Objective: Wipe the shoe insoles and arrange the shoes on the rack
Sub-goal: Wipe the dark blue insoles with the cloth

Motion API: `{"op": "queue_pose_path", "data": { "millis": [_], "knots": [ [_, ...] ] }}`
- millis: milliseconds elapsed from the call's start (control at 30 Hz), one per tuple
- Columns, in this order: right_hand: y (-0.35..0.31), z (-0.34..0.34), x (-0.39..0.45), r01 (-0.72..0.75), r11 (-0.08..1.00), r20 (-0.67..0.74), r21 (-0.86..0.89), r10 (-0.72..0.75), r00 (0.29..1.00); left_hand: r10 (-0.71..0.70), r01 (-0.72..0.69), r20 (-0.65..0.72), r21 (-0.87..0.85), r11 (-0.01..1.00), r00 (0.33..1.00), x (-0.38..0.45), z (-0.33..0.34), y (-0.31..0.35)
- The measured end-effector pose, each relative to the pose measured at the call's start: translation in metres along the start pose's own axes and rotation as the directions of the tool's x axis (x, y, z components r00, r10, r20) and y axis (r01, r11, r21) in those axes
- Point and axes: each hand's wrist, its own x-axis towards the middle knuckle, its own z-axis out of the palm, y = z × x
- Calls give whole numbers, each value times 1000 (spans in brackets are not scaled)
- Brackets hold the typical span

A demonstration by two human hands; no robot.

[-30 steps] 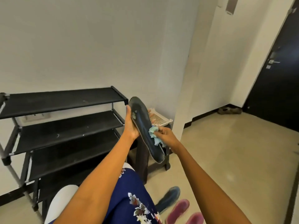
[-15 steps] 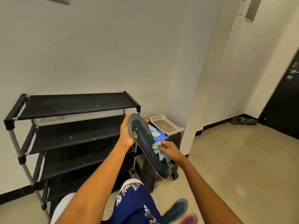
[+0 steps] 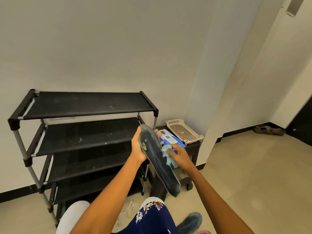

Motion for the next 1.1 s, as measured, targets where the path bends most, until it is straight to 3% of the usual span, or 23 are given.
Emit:
{"op": "queue_pose_path", "data": {
  "millis": [100,167,367,533,667,733,833,867,1000,1100],
  "knots": [
    [-13,10,16,86,996,-296,27,-75,952,-17,17,-2,11,1000,1000,4,-3,-2],
    [-27,20,29,164,983,-353,-87,-184,917,-19,19,3,40,999,1000,4,-4,-8],
    [-49,54,47,209,841,-295,-500,-392,871,2,0,-40,42,999,999,5,0,-10],
    [-44,59,40,391,612,-89,-687,-606,791,45,-46,-22,-23,999,999,11,-9,-3],
    [-47,31,61,208,684,-226,-699,-488,843,10,-11,16,62,998,1000,7,-3,-8],
    [-48,44,53,279,672,-160,-686,-513,843,34,-33,-11,44,999,999,8,-3,-5],
    [-42,63,35,462,568,30,-681,-609,793,45,-46,-44,-10,999,998,11,-11,0],
    [-41,57,39,454,550,35,-701,-608,793,34,-33,-48,6,999,998,11,-12,-1],
    [-41,37,57,160,699,-258,-697,-453,853,-42,46,-45,74,996,998,11,-6,-8],
    [-42,61,44,342,681,-110,-648,-527,843,-18,24,-98,55,998,995,16,-7,2]
  ]
}}
